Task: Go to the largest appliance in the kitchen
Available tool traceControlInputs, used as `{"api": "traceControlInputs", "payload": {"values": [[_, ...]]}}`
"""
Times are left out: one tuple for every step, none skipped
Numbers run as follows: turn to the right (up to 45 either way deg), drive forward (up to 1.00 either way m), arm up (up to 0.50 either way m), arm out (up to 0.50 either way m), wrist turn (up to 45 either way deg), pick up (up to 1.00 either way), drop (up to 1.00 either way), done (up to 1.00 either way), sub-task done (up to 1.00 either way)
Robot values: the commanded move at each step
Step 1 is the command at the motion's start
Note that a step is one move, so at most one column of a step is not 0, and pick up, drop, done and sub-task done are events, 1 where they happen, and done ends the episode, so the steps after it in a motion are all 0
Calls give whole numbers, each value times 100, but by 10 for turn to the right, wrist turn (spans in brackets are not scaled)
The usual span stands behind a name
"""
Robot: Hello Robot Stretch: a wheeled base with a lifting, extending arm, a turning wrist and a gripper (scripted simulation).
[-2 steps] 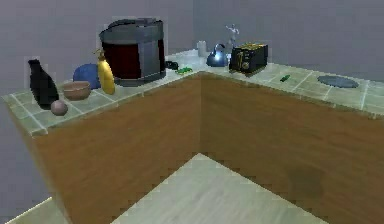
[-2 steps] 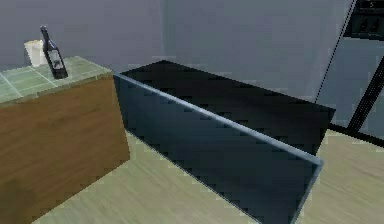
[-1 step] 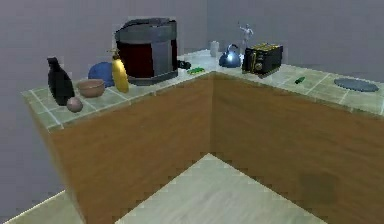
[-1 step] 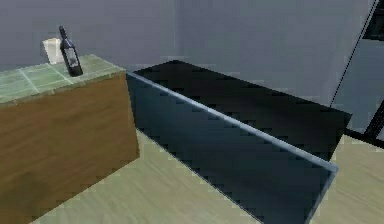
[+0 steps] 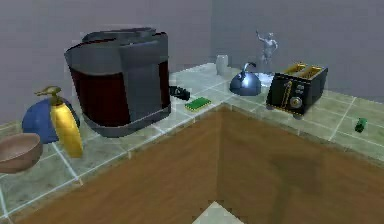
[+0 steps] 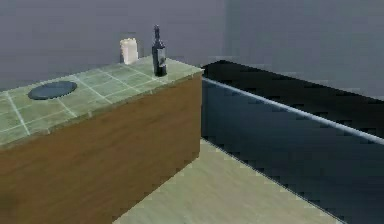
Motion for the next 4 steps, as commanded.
{"api": "traceControlInputs", "payload": {"values": [[420, 0, 0, 0, 0, 0, 0, 0, 0], [0, 30, 0, 0, 0, 0, 0, 0, 0], [450, 0, 0, 0, 0, 0, 0, 0, 0], [450, 0, 0, 0, 0, 0, 0, 0, 0]]}}
